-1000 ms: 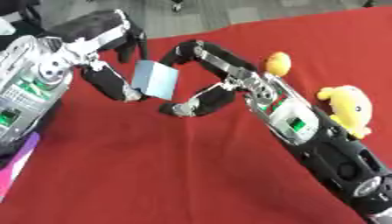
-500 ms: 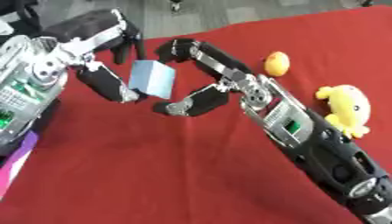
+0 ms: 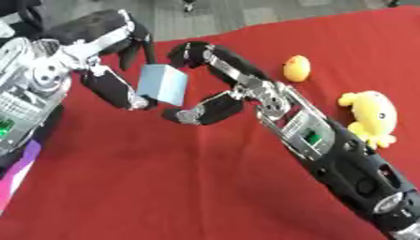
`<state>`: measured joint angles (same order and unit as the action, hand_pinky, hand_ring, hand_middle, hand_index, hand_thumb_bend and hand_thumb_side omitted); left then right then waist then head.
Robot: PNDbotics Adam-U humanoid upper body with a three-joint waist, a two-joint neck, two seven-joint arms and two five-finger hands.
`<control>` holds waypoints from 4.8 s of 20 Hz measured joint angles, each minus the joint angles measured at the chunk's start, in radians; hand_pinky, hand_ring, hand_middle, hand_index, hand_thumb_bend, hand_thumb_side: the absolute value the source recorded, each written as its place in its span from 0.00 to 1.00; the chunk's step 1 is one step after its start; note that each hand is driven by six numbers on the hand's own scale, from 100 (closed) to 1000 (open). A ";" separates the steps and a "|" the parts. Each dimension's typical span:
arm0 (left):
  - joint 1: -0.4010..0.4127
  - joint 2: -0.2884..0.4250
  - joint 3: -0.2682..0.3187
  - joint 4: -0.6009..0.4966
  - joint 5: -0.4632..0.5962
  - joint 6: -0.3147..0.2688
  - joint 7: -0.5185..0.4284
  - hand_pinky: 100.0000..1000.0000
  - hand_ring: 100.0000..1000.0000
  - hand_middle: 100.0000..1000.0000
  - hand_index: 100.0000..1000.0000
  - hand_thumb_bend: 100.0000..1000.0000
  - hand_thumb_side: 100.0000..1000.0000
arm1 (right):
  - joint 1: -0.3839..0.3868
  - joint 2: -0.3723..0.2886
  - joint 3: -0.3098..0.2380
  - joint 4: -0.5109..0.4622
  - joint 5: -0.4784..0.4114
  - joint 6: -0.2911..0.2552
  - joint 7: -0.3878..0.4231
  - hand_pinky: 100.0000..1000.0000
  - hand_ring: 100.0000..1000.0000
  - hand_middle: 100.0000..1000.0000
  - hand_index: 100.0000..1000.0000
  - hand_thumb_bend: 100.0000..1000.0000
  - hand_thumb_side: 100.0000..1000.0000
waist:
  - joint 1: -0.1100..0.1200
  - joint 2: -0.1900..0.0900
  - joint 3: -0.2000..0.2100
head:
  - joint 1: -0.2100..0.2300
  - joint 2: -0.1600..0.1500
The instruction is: Pick up the objects with one hand, pass them to the other hand, and then place them into the box on the other side of the table.
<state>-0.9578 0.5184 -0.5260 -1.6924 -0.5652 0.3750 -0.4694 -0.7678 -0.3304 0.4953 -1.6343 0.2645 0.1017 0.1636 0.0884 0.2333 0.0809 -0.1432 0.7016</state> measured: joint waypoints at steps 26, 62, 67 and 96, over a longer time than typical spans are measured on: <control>0.021 0.028 0.055 -0.039 0.001 0.012 -0.007 0.57 0.28 0.13 0.29 0.45 0.00 | 0.017 0.000 0.005 0.000 0.030 0.014 0.002 0.84 0.80 0.78 1.00 0.52 0.10 | 0.000 0.000 0.000 | -0.005 0.000; 0.398 0.397 0.405 0.061 0.167 0.144 0.257 0.59 0.29 0.14 0.31 0.42 0.00 | 0.015 -0.057 -0.021 -0.125 -0.126 0.118 -0.078 0.82 0.78 0.77 0.92 0.38 0.28 | -0.006 0.000 -0.006 | 0.189 -0.010; 0.415 0.398 0.425 0.139 0.188 0.151 0.272 0.59 0.31 0.16 0.32 0.40 0.00 | 0.016 -0.063 -0.033 -0.145 -0.142 0.122 -0.091 0.82 0.77 0.77 0.92 0.37 0.28 | -0.016 0.000 -0.007 | 0.222 -0.011; 0.367 0.333 0.431 0.464 0.065 0.024 0.229 0.81 0.74 0.71 0.74 0.55 0.51 | 0.012 -0.082 -0.063 -0.218 -0.220 0.141 -0.150 0.83 0.79 0.78 0.92 0.05 0.39 | -0.044 0.017 -0.025 | 0.216 -0.018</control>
<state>-0.5907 0.8511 -0.0947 -1.2284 -0.4998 0.3990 -0.2400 -0.7557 -0.4122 0.4319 -1.8525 0.0445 0.2424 0.0137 0.0445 0.2507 0.0561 0.0730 0.6837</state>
